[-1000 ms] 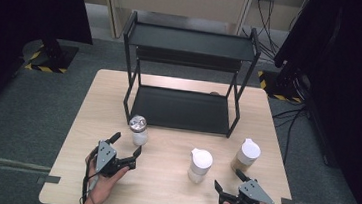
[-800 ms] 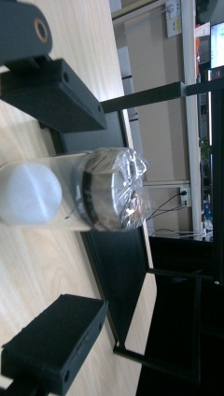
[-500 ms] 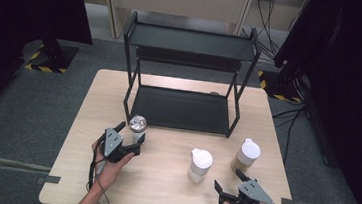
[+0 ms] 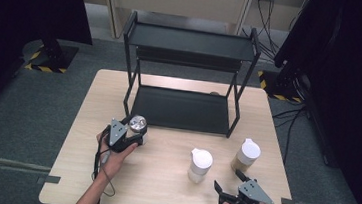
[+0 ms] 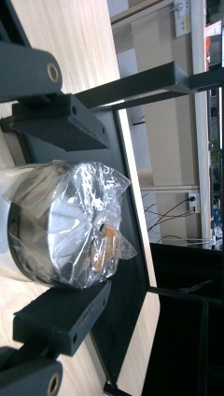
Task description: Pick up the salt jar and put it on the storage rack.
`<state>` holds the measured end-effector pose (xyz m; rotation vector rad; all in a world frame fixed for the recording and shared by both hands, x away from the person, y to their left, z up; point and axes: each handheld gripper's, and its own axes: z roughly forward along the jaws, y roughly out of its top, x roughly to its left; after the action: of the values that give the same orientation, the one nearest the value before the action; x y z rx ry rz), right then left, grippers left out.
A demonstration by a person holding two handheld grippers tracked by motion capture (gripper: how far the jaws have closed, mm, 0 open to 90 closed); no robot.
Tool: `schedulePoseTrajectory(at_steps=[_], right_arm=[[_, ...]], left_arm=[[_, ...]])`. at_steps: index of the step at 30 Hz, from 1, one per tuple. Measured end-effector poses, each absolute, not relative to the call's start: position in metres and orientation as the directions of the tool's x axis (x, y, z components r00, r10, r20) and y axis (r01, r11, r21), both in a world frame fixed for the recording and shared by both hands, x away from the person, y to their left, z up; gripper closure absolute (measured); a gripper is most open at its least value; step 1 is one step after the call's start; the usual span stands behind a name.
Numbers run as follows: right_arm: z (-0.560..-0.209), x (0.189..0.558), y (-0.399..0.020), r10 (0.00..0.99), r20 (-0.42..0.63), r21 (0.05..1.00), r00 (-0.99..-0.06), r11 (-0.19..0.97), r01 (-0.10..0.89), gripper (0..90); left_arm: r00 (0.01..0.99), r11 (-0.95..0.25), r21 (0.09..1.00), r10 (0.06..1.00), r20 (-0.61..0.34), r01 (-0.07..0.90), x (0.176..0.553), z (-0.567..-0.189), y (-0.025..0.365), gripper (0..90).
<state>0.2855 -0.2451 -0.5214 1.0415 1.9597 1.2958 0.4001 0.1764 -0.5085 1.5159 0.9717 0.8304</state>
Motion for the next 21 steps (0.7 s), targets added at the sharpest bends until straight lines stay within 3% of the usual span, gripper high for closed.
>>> schedulePoseTrajectory(at_steps=[6, 21], right_arm=[[-0.5214, 0.2855, -0.2452, 0.841, -0.036, 0.928, -0.54, 0.229, 0.295, 11.9], [-0.5214, 0.2857, -0.2449, 0.84, -0.038, 0.926, -0.541, 0.233, 0.296, 11.9]], left_arm=[[0.42, -0.057, 0.987, 0.908, -0.011, 0.149, 0.4006, -0.5113, 0.1749, 33.5], [0.424, -0.065, 0.989, 0.906, 0.002, 0.133, 0.4023, -0.5021, 0.1696, 34.4]])
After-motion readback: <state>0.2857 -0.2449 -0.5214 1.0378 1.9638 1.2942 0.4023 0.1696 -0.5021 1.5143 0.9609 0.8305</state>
